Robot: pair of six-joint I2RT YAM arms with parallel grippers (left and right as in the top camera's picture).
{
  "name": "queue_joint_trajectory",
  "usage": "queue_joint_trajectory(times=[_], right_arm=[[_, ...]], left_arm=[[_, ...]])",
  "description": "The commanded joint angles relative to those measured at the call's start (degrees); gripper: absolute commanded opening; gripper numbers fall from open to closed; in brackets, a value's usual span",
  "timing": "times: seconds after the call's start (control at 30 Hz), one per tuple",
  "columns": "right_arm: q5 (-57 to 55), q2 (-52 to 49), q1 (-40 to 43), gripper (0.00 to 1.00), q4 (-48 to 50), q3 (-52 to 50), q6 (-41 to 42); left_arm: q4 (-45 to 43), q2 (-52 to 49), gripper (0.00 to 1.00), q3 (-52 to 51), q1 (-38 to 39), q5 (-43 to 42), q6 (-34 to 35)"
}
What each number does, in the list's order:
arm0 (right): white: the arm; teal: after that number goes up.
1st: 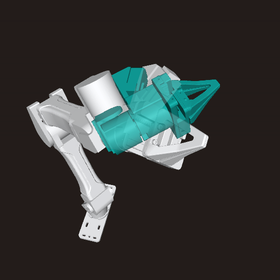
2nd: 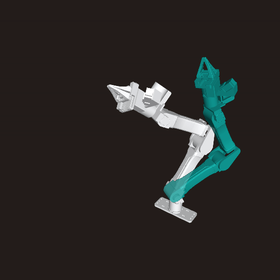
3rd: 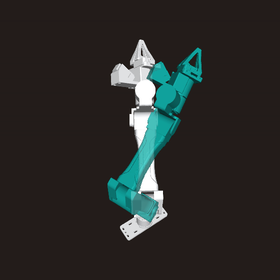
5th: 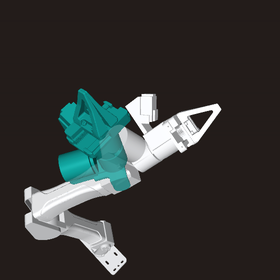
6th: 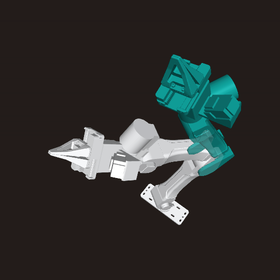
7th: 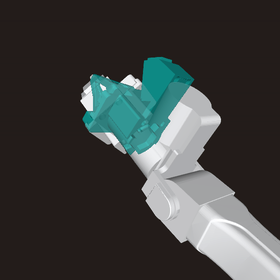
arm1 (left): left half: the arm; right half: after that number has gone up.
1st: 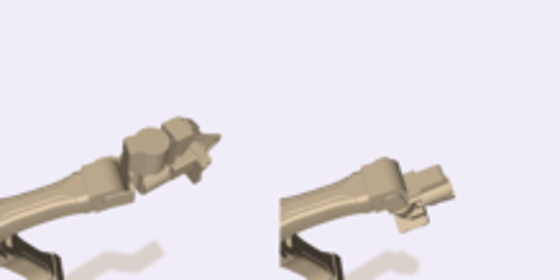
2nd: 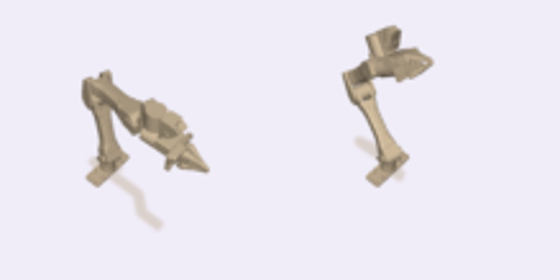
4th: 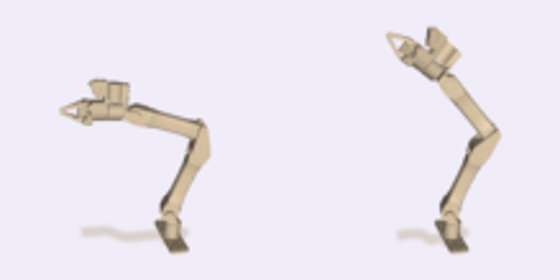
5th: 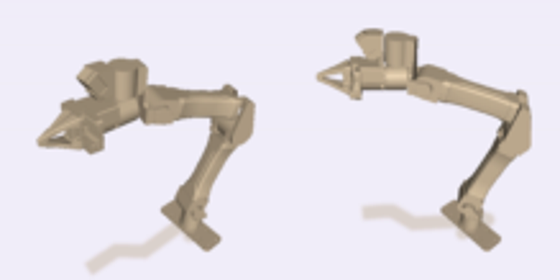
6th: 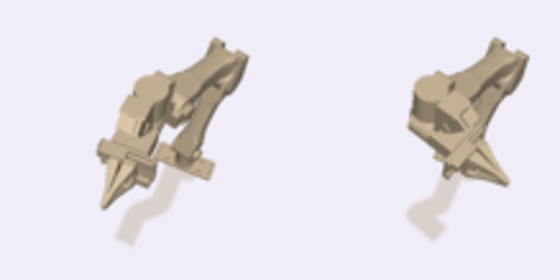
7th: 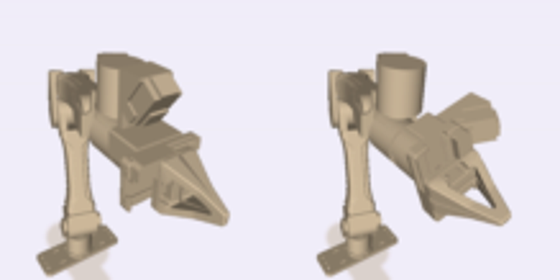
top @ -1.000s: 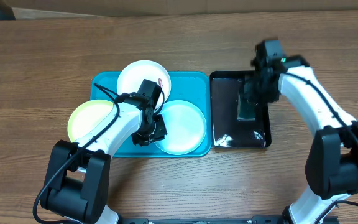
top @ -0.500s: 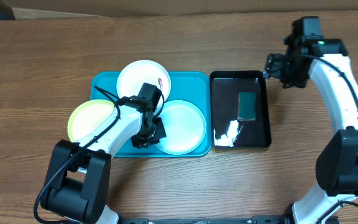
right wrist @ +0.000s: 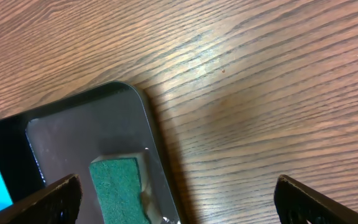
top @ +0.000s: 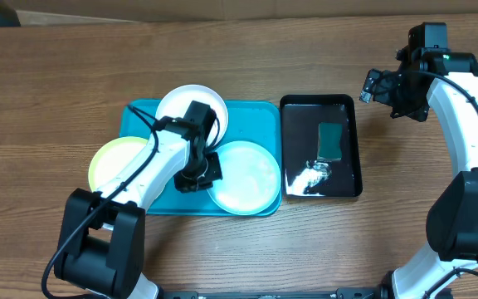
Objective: Clean dirty plates on tray and stack at the side
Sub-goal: 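Lift the light blue plate with the left gripper and carry it left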
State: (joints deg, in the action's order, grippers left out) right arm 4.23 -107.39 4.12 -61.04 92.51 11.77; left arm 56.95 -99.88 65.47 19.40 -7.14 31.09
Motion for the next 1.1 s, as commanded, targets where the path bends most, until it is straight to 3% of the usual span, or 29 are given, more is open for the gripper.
queue_joint_trajectory(times=[0.0, 0.67, 0.93, 1.07], right_arm=[[-0.13, 0.7, 0.04, 1.0, 0.26, 0.35, -0.04], [-0.13, 0.72, 0.04, 1.0, 0.26, 0.33, -0.04], [-0.13, 0.7, 0.04, 1.0, 0.28, 0.35, -0.04], [-0.13, 0.7, 0.04, 1.0, 0.26, 0.35, -0.04]], left_arm=[[1.36, 0.63, 0.04, 4.04, 0.02, 3.48, -2.45], [5.44, 0.63, 0.04, 22.27, -2.73, 4.76, -7.13], [1.95, 0.61, 0.04, 26.25, 1.16, 5.11, -7.13], [-0.48, 0.61, 0.04, 26.23, 5.42, 9.68, -7.1]])
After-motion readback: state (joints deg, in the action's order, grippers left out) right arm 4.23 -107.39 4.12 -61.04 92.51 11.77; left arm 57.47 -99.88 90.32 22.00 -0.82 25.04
